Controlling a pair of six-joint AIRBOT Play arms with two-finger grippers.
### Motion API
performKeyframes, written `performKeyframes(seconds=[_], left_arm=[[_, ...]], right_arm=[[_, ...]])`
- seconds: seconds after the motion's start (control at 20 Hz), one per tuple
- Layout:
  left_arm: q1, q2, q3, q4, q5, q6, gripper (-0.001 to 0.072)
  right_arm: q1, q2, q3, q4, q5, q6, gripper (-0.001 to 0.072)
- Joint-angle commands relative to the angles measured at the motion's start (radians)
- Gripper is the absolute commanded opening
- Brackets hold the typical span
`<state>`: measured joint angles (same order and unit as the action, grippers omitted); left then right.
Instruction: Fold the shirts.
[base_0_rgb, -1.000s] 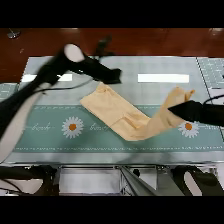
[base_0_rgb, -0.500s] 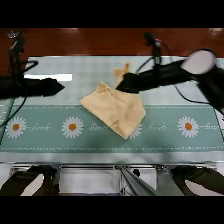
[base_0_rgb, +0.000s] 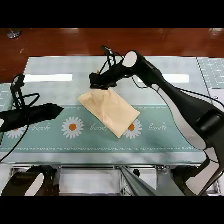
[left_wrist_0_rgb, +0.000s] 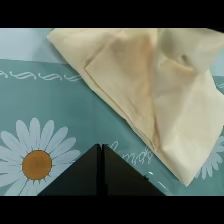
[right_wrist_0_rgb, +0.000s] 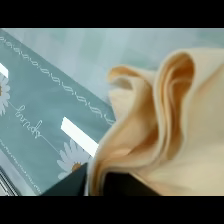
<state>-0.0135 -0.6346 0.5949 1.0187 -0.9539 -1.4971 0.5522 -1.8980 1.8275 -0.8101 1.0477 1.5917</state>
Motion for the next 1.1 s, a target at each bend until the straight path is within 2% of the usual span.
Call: performKeyframes(seconds=[0.0, 0.1, 0.2, 0.3, 0.4, 0.45, 0.5, 0.6, 0.65, 0.75, 0.85, 1.05], left_arm=[[0.001, -0.015, -0.021, -0.002, 0.079, -0.001, 0.0024], [0.003, -0.031, -0.021, 0.000, 0.095, 0.000, 0.0024], [0.003, -0.042, -0.021, 0.002, 0.087, 0.000, 0.0024], [0.003, -0.049, -0.021, 0.002, 0.079, 0.000, 0.0024], [0.003, -0.052, -0.023, 0.002, 0.079, 0.000, 0.0024], [0.003, -0.053, -0.023, 0.002, 0.079, 0.000, 0.0025], [0.001, -0.058, -0.023, 0.002, 0.079, 0.000, 0.0024], [0.001, -0.065, -0.038, -0.001, 0.084, 0.000, 0.0024], [0.001, -0.066, -0.054, -0.002, 0.087, 0.000, 0.0024], [0.001, -0.068, -0.090, -0.010, 0.090, 0.000, 0.0025], [0.000, -0.072, -0.123, -0.026, 0.091, 0.000, 0.0024], [0.001, -0.074, -0.149, -0.047, 0.090, 0.000, 0.0025]], right_arm=[[-0.013, -0.072, 0.106, 0.024, 0.039, -0.014, 0.0628], [-0.091, -0.040, 0.164, 0.023, 0.155, -0.011, 0.0627], [-0.217, 0.039, 0.193, 0.013, 0.334, -0.008, 0.0626], [-0.338, 0.160, 0.181, -0.151, 0.529, -0.018, 0.0626], [-0.410, 0.320, 0.069, -0.423, 0.619, -0.040, 0.0626], [-0.435, 0.423, -0.064, -0.497, 0.570, -0.036, 0.0626], [-0.453, 0.529, -0.229, -0.502, 0.462, -0.021, 0.0626], [-0.453, 0.751, -0.648, -0.450, 0.154, 0.105, 0.0626], [-0.429, 0.844, -0.864, -0.378, -0.007, 0.171, 0.0626], [-0.356, 0.930, -1.189, -0.166, -0.254, 0.228, 0.0626], [-0.270, 0.904, -1.344, 0.005, -0.379, 0.212, 0.0626], [-0.149, 0.727, -1.328, 0.161, -0.423, 0.116, 0.0626]])
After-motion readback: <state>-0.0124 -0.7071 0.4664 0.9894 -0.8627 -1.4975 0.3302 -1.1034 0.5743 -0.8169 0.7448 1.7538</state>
